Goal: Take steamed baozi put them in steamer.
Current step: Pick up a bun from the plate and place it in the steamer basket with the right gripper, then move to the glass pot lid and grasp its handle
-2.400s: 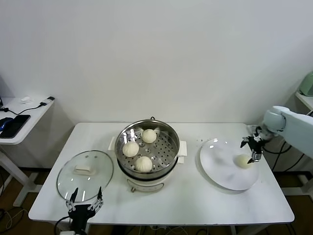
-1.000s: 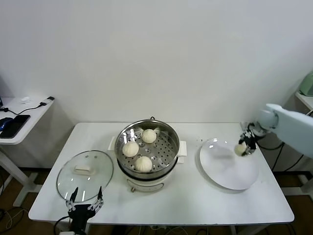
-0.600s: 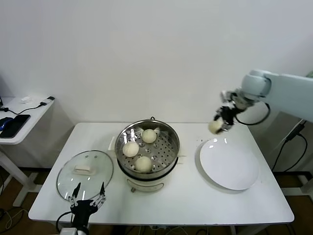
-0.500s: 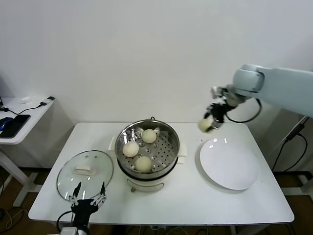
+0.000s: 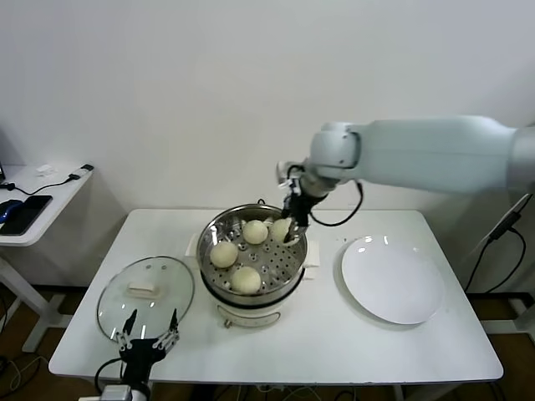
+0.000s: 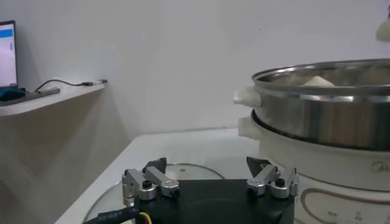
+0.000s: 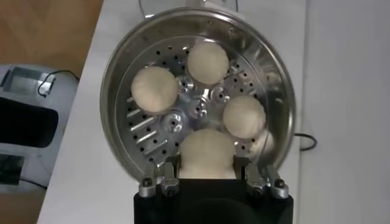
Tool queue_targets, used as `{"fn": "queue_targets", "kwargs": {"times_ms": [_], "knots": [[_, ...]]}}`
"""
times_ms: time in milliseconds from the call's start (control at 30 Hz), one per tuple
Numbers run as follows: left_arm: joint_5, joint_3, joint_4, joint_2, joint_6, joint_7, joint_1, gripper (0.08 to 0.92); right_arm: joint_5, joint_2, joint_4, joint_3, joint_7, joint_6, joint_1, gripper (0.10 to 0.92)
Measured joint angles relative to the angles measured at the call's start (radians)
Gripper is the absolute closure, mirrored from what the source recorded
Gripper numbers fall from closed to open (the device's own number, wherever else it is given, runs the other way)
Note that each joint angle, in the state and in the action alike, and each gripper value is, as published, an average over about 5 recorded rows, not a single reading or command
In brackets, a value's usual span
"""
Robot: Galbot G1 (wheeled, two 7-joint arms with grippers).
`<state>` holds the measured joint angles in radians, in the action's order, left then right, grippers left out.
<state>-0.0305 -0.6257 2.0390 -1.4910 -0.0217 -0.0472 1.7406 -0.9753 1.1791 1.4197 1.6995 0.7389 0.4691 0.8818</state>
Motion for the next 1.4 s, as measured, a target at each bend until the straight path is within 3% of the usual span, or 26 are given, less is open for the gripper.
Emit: {"fn": "queue_targets", "kwargs": {"times_ms": [600,967,1200,1400], "knots": [[-0.015,-0.003,-0.023,0.003,-0.002,0.002,-0.017,0.177,0.060,0.059,-0.098,-0.047,-0.071,0.066,-0.191,0.434],[-0.029,-0.009,-0.003,0.006,-0.009,0.001,-0.001,0.177,0.051,0.038,-0.101,-0.081,-0.029,0.026,-0.185,0.211],[-0.055,-0.009,0.013,0.006,-0.004,0.001,0.004,0.177,0.033,-0.041,-0.081,-0.146,-0.017,-0.016,-0.160,0.203],[-0.092,-0.012,0.032,0.010,0.000,-0.005,-0.003,0.177,0.056,-0.146,-0.068,-0.307,-0.130,-0.054,-0.223,0.203]]}}
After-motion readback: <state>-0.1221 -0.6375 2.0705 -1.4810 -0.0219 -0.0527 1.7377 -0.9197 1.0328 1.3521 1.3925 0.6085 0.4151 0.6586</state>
